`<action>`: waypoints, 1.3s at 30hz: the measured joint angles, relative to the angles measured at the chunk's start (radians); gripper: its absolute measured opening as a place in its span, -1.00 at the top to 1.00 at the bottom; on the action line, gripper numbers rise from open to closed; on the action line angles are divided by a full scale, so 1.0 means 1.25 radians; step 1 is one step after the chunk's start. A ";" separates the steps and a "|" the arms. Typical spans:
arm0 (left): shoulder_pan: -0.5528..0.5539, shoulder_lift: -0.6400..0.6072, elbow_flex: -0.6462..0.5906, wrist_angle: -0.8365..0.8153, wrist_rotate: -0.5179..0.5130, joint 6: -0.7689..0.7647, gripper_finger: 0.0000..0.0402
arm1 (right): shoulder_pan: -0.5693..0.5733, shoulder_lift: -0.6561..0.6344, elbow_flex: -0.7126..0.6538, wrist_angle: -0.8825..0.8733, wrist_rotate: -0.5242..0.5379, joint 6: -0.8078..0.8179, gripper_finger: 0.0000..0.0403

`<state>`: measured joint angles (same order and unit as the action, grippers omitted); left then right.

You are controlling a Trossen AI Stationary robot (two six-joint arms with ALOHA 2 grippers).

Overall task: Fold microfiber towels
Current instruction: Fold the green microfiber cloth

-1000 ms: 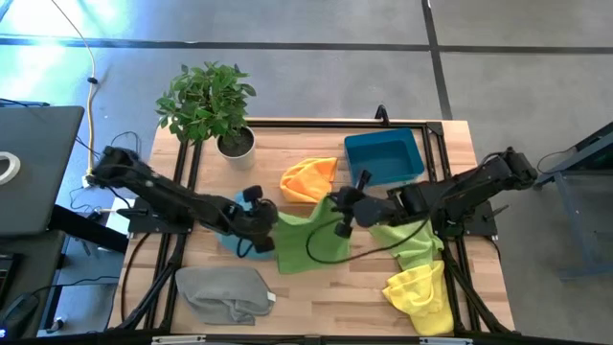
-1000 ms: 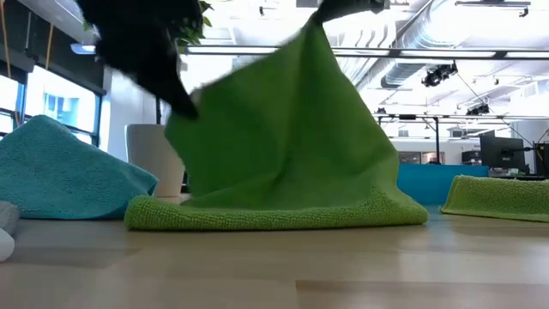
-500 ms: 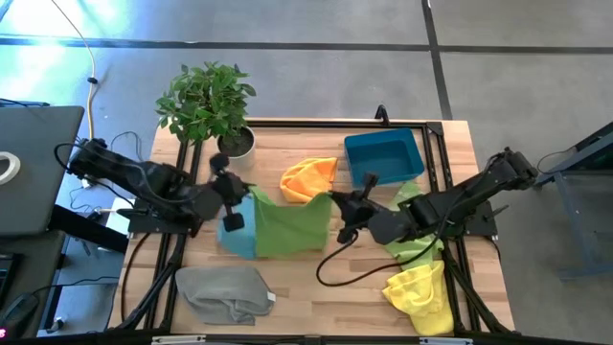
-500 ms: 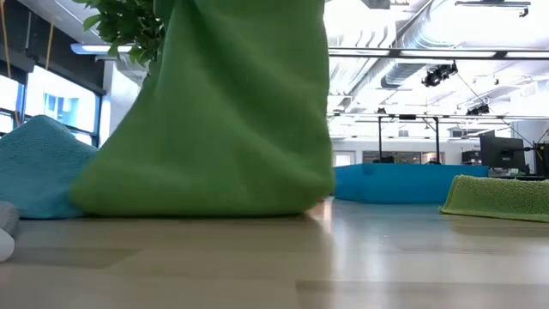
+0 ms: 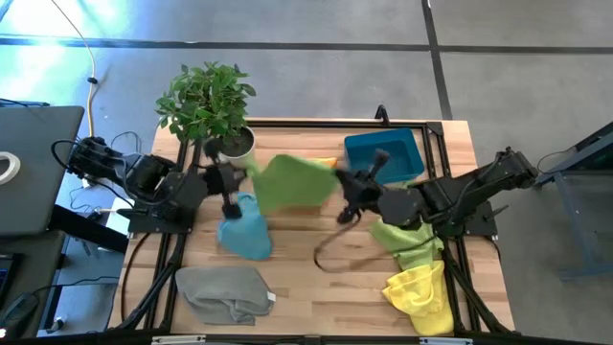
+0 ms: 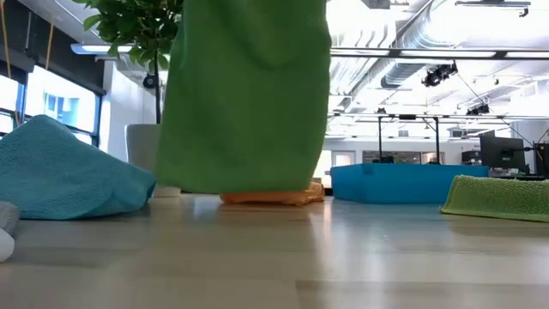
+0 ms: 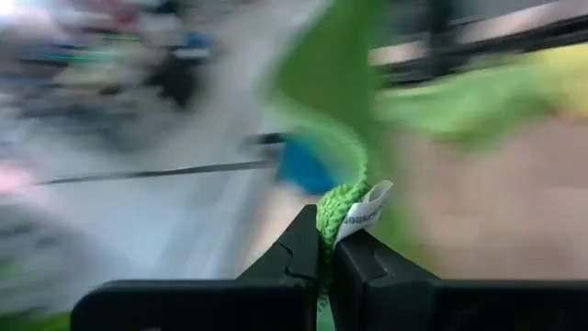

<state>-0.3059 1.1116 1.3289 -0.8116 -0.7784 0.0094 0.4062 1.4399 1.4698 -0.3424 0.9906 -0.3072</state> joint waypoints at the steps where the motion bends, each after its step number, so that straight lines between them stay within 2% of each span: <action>1: -0.004 0.001 0.000 0.000 0.059 -0.013 1.00 | 0.005 0.000 0.007 -0.023 -0.037 0.022 1.00; 3: -0.009 0.001 0.000 0.000 0.139 -0.020 1.00 | 0.014 0.000 0.024 -0.071 -0.094 0.056 1.00; 5: -0.015 0.001 0.000 0.001 0.163 -0.020 1.00 | 0.020 0.000 0.039 -0.122 -0.111 0.088 1.00; 11: -0.021 0.001 0.000 0.007 0.152 -0.062 1.00 | 0.023 0.000 0.073 -0.261 -0.162 0.219 1.00; 14: -0.019 0.001 0.000 0.007 0.139 -0.035 1.00 | 0.020 0.000 0.075 -0.270 -0.159 0.218 1.00; 17: -0.006 0.001 0.000 0.007 0.074 0.017 1.00 | 0.009 0.000 0.075 -0.273 -0.083 0.169 1.00; 22: 0.045 0.001 0.000 0.019 -0.094 0.093 1.00 | -0.042 0.000 0.075 -0.278 0.053 0.064 1.00; 27: 0.105 0.001 0.000 0.138 -0.204 0.223 1.00 | -0.100 0.000 0.076 -0.261 0.087 -0.059 1.00; 31: 0.126 0.001 0.001 0.259 -0.213 0.313 1.00 | -0.125 0.000 0.076 -0.234 0.108 -0.124 1.00; 35: 0.101 0.001 0.001 0.237 -0.187 0.229 1.00 | -0.098 0.000 0.076 -0.238 0.150 -0.131 1.00; 37: 0.071 0.001 0.001 0.162 -0.144 0.120 1.00 | -0.067 0.000 0.076 -0.268 0.143 -0.100 1.00; 39: 0.041 0.003 -0.001 0.071 -0.070 -0.017 1.00 | -0.032 0.000 0.075 -0.330 0.090 0.000 1.00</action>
<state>-0.2552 1.1152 1.3275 -0.7230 -0.8661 -0.0121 0.3662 1.4403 1.5634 -0.7542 1.1033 -0.3072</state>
